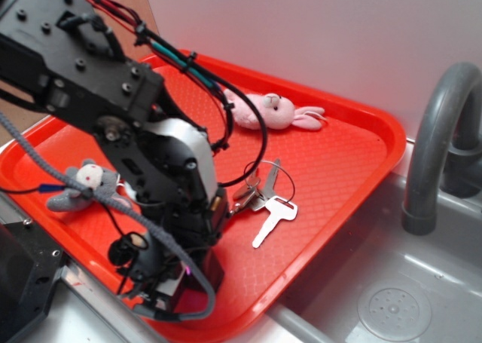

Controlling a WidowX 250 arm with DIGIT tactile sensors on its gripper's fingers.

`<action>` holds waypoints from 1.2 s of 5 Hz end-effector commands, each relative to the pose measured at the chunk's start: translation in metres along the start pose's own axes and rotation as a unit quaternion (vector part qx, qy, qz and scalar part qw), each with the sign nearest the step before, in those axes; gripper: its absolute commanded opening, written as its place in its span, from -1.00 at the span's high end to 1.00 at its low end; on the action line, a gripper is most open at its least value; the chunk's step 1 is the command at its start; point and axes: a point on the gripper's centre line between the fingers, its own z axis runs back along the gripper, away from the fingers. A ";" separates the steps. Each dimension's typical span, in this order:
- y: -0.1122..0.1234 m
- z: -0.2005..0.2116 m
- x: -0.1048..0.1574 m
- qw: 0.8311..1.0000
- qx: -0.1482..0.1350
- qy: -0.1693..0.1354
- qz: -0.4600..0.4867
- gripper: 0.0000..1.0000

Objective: Grab the black box.

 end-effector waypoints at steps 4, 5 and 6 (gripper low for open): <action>0.064 0.178 -0.116 0.851 0.030 0.001 0.524 1.00; 0.062 0.206 -0.124 0.849 0.049 -0.037 0.524 1.00; 0.066 0.205 -0.120 0.850 0.039 -0.039 0.524 1.00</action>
